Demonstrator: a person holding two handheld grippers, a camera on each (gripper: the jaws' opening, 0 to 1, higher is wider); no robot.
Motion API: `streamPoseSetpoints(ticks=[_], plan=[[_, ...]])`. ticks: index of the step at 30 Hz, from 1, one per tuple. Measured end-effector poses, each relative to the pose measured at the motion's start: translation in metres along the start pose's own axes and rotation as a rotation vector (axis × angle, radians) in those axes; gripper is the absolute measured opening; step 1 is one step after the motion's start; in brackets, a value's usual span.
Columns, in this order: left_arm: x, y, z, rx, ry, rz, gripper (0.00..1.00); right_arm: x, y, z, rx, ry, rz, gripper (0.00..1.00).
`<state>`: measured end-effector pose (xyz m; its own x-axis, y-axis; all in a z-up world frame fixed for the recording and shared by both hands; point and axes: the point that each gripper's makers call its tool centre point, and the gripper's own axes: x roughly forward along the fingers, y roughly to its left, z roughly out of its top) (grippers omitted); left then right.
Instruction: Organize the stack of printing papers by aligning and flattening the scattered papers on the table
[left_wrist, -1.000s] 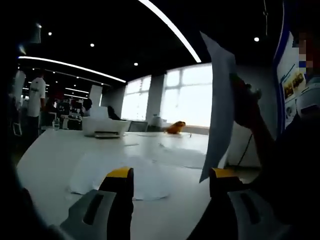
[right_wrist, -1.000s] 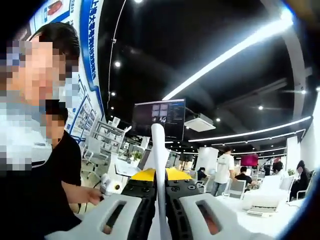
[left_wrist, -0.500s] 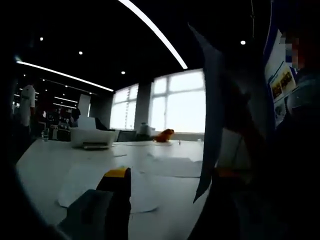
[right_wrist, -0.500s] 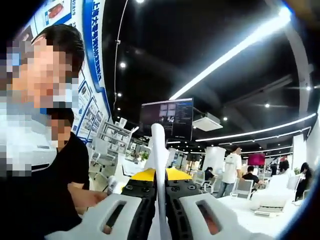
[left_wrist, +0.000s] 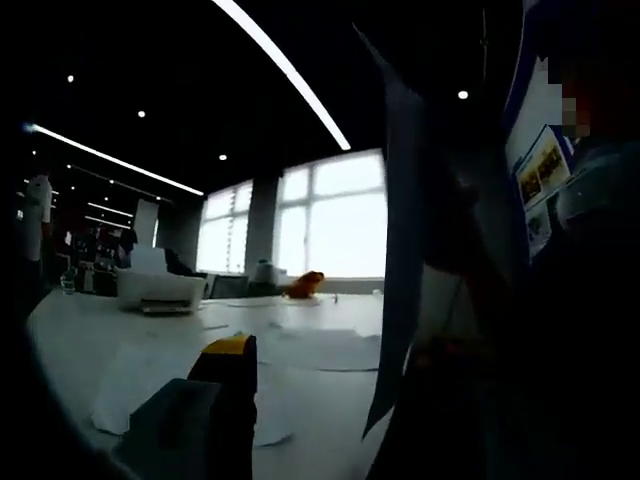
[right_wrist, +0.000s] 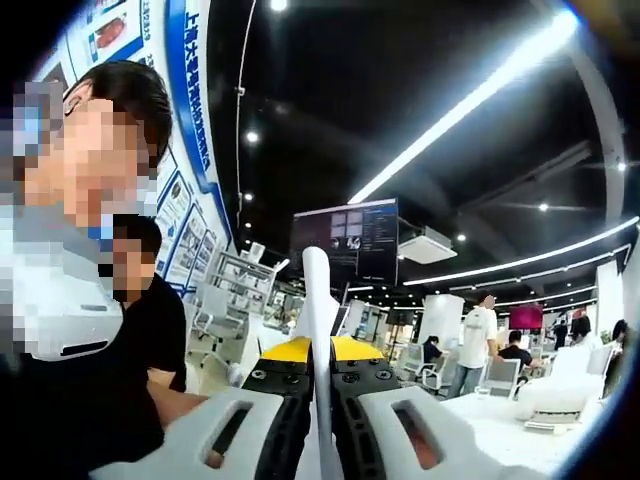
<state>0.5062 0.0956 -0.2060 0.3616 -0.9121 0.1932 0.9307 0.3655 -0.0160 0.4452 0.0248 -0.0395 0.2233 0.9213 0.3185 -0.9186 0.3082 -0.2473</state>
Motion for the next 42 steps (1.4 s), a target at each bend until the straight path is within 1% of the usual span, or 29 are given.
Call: streamPoseSetpoints(ticks=[3, 6, 12, 17, 21, 24, 25, 26, 29, 32, 34, 38, 40, 42], plan=[[0.004, -0.007, 0.006, -0.007, -0.037, -0.036, 0.73, 0.001, 0.0, 0.0, 0.0, 0.001, 0.003, 0.01], [0.007, -0.011, 0.014, -0.017, -0.075, -0.055, 0.73, 0.001, 0.0, -0.001, 0.005, 0.002, 0.005, 0.01], [0.015, -0.018, 0.021, -0.029, -0.112, -0.092, 0.72, 0.002, 0.002, -0.001, 0.009, 0.002, 0.009, 0.01], [0.021, -0.021, 0.019, -0.023, -0.106, -0.108, 0.7, 0.002, 0.003, 0.001, 0.016, -0.003, 0.012, 0.01], [0.023, -0.025, 0.023, -0.037, -0.126, -0.131, 0.67, 0.002, 0.003, 0.0, 0.021, 0.0, 0.014, 0.01], [0.025, -0.026, 0.023, -0.028, -0.118, -0.142, 0.67, 0.003, 0.005, -0.001, 0.03, 0.001, 0.019, 0.01], [0.022, -0.021, 0.024, -0.024, -0.114, -0.144, 0.67, 0.003, 0.005, -0.001, 0.03, 0.002, 0.019, 0.01], [0.021, -0.021, 0.024, -0.023, -0.114, -0.144, 0.68, 0.004, 0.005, -0.001, 0.03, 0.002, 0.02, 0.01], [0.017, -0.012, 0.029, -0.013, -0.124, -0.145, 0.75, 0.005, 0.007, -0.001, 0.028, 0.004, 0.025, 0.01], [0.017, -0.008, 0.032, -0.019, -0.129, -0.149, 0.74, 0.005, 0.007, 0.001, 0.018, 0.007, 0.029, 0.01], [0.016, -0.005, 0.034, -0.024, -0.134, -0.147, 0.72, 0.005, 0.007, 0.004, 0.016, 0.003, 0.026, 0.01], [0.021, -0.011, 0.035, -0.021, -0.134, -0.152, 0.65, 0.004, 0.008, 0.007, 0.014, -0.004, 0.027, 0.01], [0.022, -0.014, 0.036, -0.01, -0.134, -0.158, 0.65, 0.005, 0.01, 0.007, 0.017, -0.004, 0.033, 0.01], [0.027, -0.024, 0.037, -0.005, -0.142, -0.168, 0.65, 0.006, 0.011, 0.005, 0.02, -0.002, 0.037, 0.01]])
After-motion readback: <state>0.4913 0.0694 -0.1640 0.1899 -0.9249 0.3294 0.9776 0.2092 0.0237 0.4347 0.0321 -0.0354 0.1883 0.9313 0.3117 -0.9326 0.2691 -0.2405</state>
